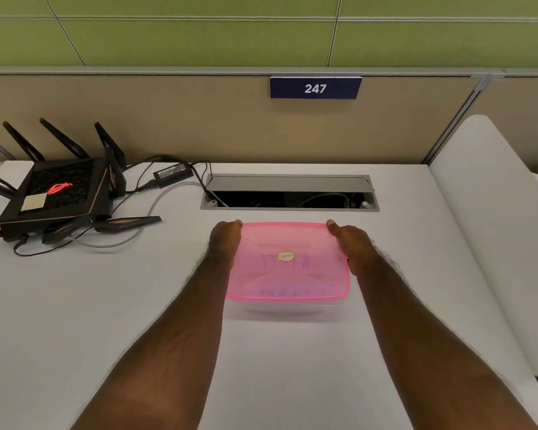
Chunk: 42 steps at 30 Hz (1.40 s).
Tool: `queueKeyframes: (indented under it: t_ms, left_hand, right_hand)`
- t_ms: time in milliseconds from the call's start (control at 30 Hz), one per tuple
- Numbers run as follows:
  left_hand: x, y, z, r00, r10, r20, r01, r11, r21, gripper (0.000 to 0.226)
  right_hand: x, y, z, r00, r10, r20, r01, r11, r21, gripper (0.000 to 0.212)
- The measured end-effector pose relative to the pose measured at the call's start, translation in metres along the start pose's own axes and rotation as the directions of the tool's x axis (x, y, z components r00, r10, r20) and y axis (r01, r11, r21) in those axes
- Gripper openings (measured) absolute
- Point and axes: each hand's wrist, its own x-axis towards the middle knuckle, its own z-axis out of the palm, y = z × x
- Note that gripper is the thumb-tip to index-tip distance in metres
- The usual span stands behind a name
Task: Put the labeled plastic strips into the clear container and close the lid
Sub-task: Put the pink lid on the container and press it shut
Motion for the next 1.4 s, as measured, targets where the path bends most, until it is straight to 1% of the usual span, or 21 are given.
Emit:
queueKeyframes:
  t_ms: [67, 233, 300, 333, 433, 500, 600, 667, 700, 767, 833, 867, 933, 967, 1033, 1100, 1167, 1233, 1333, 1400]
  left_hand:
    - [0.001, 0.000, 0.001, 0.998, 0.034, -0.060, -0.029, 0.996, 0.087, 0.042]
    - [-0.004, 0.000, 0.002, 0.995, 0.067, -0.077, -0.059, 0.993, 0.103, 0.042]
    - [-0.004, -0.001, 0.002, 0.993, 0.092, -0.079, -0.081, 0.988, 0.128, 0.043]
    - [-0.003, -0.002, 0.003, 0.991, 0.104, -0.088, -0.091, 0.985, 0.147, 0.044]
    - [-0.004, -0.003, 0.002, 0.988, 0.112, -0.104, -0.096, 0.985, 0.143, 0.045]
    - [-0.006, -0.002, 0.002, 0.989, 0.097, -0.110, -0.082, 0.988, 0.133, 0.045]
    - [-0.005, -0.003, 0.001, 0.989, 0.099, -0.107, -0.086, 0.989, 0.119, 0.044]
    - [-0.005, -0.005, 0.001, 0.986, 0.125, -0.111, -0.112, 0.987, 0.117, 0.041]
    - [-0.006, -0.006, 0.001, 0.983, 0.142, -0.117, -0.130, 0.986, 0.107, 0.037]
    - [-0.007, -0.006, -0.002, 0.976, 0.171, -0.135, -0.161, 0.984, 0.079, 0.037]
    - [-0.011, -0.007, -0.008, 0.974, 0.179, -0.137, -0.172, 0.983, 0.060, 0.031]
    - [-0.014, -0.008, -0.012, 0.975, 0.178, -0.132, -0.172, 0.984, 0.052, 0.033]
    - [-0.025, -0.016, -0.021, 0.983, 0.167, -0.070, -0.164, 0.985, 0.051, 0.040]
    - [-0.033, -0.023, -0.028, 0.991, 0.133, -0.010, -0.132, 0.991, 0.036, 0.041]
    - [-0.052, -0.041, -0.044, 0.989, -0.013, 0.150, 0.018, 0.999, -0.032, 0.037]
    - [-0.069, -0.060, -0.061, 0.939, -0.134, 0.316, 0.172, 0.981, -0.096, 0.034]
    - [-0.084, -0.075, -0.071, 0.889, -0.168, 0.425, 0.262, 0.949, -0.173, 0.030]
    - [-0.091, -0.084, -0.071, 0.873, -0.159, 0.461, 0.294, 0.926, -0.237, 0.027]
    - [-0.093, -0.084, -0.068, 0.879, -0.132, 0.459, 0.307, 0.893, -0.330, 0.021]
    - [-0.092, -0.081, -0.068, 0.874, -0.137, 0.466, 0.324, 0.880, -0.348, 0.021]
  right_hand:
    - [-0.002, 0.001, 0.002, 0.999, -0.033, -0.027, 0.032, 0.999, -0.025, 0.049]
    - [-0.003, 0.005, 0.000, 1.000, -0.014, -0.006, 0.014, 1.000, 0.027, 0.053]
    - [-0.001, 0.007, -0.006, 0.997, 0.039, 0.071, -0.046, 0.994, 0.097, 0.053]
    - [-0.002, 0.007, -0.012, 0.989, 0.067, 0.128, -0.081, 0.991, 0.104, 0.051]
    - [-0.007, 0.012, -0.031, 0.942, 0.134, 0.307, -0.148, 0.989, 0.022, 0.044]
    - [-0.015, 0.020, -0.043, 0.896, 0.180, 0.406, -0.171, 0.984, -0.060, 0.050]
    - [-0.030, 0.035, -0.055, 0.835, 0.237, 0.496, -0.183, 0.971, -0.156, 0.061]
    - [-0.041, 0.044, -0.059, 0.821, 0.245, 0.516, -0.186, 0.969, -0.164, 0.060]
    - [-0.046, 0.047, -0.060, 0.826, 0.237, 0.512, -0.186, 0.971, -0.149, 0.058]
    - [-0.051, 0.052, -0.057, 0.855, 0.199, 0.479, -0.175, 0.980, -0.094, 0.053]
    - [-0.057, 0.056, -0.054, 0.883, 0.158, 0.443, -0.161, 0.986, -0.033, 0.050]
    - [-0.059, 0.058, -0.052, 0.892, 0.144, 0.428, -0.157, 0.988, -0.005, 0.048]
    - [-0.063, 0.061, -0.051, 0.907, 0.128, 0.401, -0.157, 0.987, 0.040, 0.046]
    - [-0.064, 0.062, -0.050, 0.912, 0.123, 0.390, -0.158, 0.986, 0.057, 0.044]
    - [-0.065, 0.064, -0.049, 0.920, 0.115, 0.376, -0.157, 0.984, 0.082, 0.041]
    - [-0.065, 0.065, -0.047, 0.922, 0.113, 0.370, -0.160, 0.982, 0.099, 0.040]
    - [-0.064, 0.066, -0.047, 0.922, 0.116, 0.368, -0.168, 0.979, 0.113, 0.041]
    - [-0.063, 0.067, -0.047, 0.923, 0.119, 0.367, -0.173, 0.978, 0.119, 0.042]
    - [-0.063, 0.068, -0.046, 0.926, 0.128, 0.355, -0.179, 0.977, 0.115, 0.045]
    - [-0.064, 0.070, -0.047, 0.930, 0.135, 0.341, -0.189, 0.974, 0.128, 0.050]
